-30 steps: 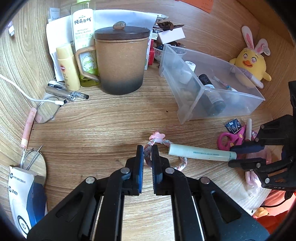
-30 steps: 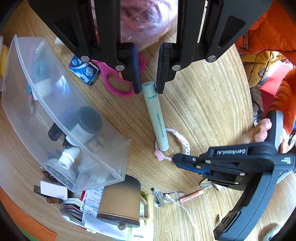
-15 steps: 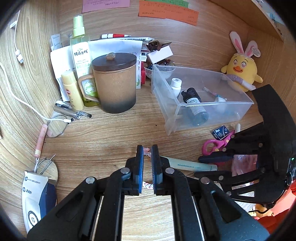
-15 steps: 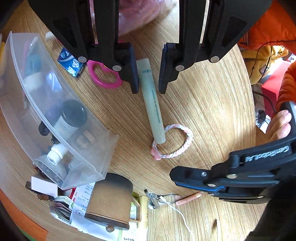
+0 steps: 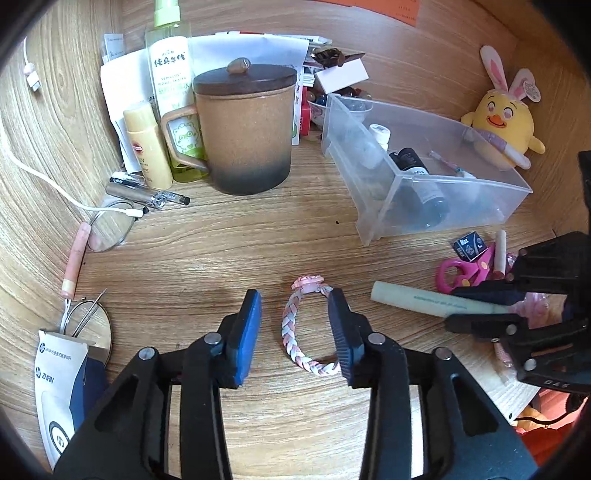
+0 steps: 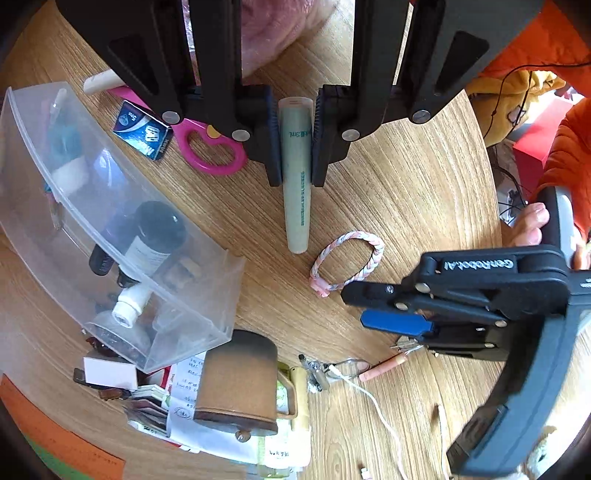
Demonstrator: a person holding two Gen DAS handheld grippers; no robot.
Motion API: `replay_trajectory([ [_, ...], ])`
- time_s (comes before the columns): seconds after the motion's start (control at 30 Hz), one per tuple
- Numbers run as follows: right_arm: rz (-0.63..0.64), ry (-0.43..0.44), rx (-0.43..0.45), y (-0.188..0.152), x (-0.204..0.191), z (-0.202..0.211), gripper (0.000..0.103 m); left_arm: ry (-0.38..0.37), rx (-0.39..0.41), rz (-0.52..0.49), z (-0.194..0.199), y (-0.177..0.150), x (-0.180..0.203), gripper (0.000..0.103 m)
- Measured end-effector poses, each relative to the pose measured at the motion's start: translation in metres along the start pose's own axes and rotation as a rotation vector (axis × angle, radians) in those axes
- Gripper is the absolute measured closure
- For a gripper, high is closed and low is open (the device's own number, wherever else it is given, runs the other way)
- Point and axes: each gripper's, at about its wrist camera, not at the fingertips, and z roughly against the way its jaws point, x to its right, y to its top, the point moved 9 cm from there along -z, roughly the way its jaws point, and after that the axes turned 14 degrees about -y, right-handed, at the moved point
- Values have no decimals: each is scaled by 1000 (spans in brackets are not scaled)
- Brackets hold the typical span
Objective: Organize objects
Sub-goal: 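Grasp the braided cord bracelet with the left tool while the right tool grasps the pale green tube, then lower the bracelet into the box with the left tool while the right tool drops the tube in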
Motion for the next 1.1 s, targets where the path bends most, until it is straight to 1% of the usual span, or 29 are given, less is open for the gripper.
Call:
replay_trajectory([
  [0.07,-27,-8,17,3,8,5,89,0,-19,7,-9,1,-3,61],
  [0.23,-100,-40,64,4,33,26,89,-20,-51,23,-29,2,-6,61],
  [0.27,-115,-40,72,4,38,29,89,-22,-44,18,-30,3,-5,64],
  [0.3,-130,-45,79,4,43,33,89,-27,-42,15,-30,3,-3,74],
  [0.33,-147,-50,88,4,50,38,89,-40,-42,12,-31,3,-1,80],
  [0.37,-159,-53,93,4,54,41,89,-51,-42,10,-32,3,1,89],
  [0.4,-174,-55,100,4,59,43,89,-49,-41,8,-32,3,2,93],
  [0.43,-187,-55,107,4,64,47,89,-39,-39,2,-32,4,3,93],
  [0.5,-211,-60,120,5,72,51,89,-25,-37,2,-32,4,5,98],
  [0.6,-240,-68,143,5,83,59,89,-21,-24,9,-26,7,7,98],
  [0.73,-268,-76,178,10,94,72,89,-15,24,3,-7,18,14,98],
  [0.93,-298,-114,241,19,115,94,89,-15,117,-39,29,45,34,98],
  [1.1,-340,-150,291,25,137,107,89,-40,174,-82,39,74,57,98],
])
